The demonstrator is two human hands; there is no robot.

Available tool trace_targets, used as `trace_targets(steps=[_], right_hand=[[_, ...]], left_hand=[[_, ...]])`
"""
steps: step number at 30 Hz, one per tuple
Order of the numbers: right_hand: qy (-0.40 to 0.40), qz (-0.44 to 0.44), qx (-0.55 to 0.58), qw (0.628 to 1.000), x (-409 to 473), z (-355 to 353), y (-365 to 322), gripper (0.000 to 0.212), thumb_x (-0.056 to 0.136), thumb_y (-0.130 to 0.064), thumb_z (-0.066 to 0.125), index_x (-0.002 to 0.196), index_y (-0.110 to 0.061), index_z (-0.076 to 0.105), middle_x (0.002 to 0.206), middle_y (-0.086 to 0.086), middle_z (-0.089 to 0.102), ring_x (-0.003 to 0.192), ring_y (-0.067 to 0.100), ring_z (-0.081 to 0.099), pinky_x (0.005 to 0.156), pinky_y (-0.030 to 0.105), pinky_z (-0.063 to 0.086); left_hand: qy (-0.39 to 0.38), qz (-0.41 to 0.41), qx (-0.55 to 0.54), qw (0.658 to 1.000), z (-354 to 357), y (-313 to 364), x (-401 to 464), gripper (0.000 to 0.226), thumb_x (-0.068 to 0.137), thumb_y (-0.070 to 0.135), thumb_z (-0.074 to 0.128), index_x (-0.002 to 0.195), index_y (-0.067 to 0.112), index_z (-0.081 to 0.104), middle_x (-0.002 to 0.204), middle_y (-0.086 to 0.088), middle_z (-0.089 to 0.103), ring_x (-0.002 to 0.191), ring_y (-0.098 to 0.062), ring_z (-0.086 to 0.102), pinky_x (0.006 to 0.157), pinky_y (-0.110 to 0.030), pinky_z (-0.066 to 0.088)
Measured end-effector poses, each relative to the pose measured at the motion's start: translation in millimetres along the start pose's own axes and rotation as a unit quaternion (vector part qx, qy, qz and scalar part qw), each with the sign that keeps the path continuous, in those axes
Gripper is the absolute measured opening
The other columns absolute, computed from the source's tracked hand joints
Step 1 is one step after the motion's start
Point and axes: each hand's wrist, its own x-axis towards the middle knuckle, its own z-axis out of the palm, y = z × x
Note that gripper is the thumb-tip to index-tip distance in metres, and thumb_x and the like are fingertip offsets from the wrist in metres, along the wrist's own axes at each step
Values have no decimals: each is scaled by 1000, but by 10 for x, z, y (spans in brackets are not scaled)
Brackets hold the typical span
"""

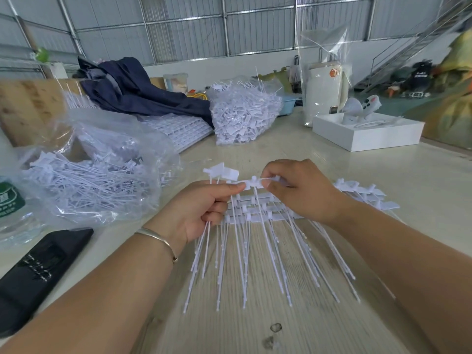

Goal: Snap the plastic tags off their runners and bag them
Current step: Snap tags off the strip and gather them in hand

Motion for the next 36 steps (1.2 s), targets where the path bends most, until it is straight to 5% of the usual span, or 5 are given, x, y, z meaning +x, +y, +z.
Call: trace_targets(steps=[4, 14, 24, 29, 36], right_hand=[[15, 63, 1, 998, 16, -16, 46, 24, 94, -39, 57, 80, -19, 59, 59, -14, 46, 58, 1, 44, 88, 35, 36], [-25, 152, 261, 953, 25, -85, 93, 50, 71, -56, 71, 62, -13, 48, 49, -13, 33, 42, 2, 31, 44, 7, 28], [-13, 94, 325, 941, 5, -74, -21, 67, 62, -62, 68, 71, 1, 49, 56, -4, 30, 52, 8, 26, 46, 12, 25], [-29, 68, 322, 944, -5, -54, -91, 79, 63, -66, 63, 80, 10, 51, 67, 8, 35, 64, 19, 30, 56, 23, 27], [-27, 79, 353, 932, 2, -26, -82, 75, 62, -62, 68, 83, 10, 60, 69, 12, 46, 66, 22, 37, 66, 33, 32]], left_hand=[[-7, -1, -17, 1000, -19, 18, -7, 22, 68, 19, 76, 48, 19, 69, 50, 10, 25, 36, -3, 18, 32, -15, 12], [-112, 15, -93, 989, -34, 50, -73, 24, 66, 16, 79, 50, 21, 61, 64, 8, 10, 36, -2, 17, 31, -13, 13], [-238, 11, -156, 959, 94, -40, -96, 29, 70, 27, 75, 75, 22, 47, 53, 11, 26, 41, -3, 15, 32, -13, 15], [-312, -16, -160, 936, 103, -49, -103, 31, 63, 34, 89, 74, 20, 65, 62, 8, 18, 42, -3, 17, 34, -11, 16], [-302, -16, -164, 939, 115, -65, -125, 21, 66, 34, 86, 77, 20, 76, 69, 8, 55, 43, 0, 39, 34, -11, 18]])
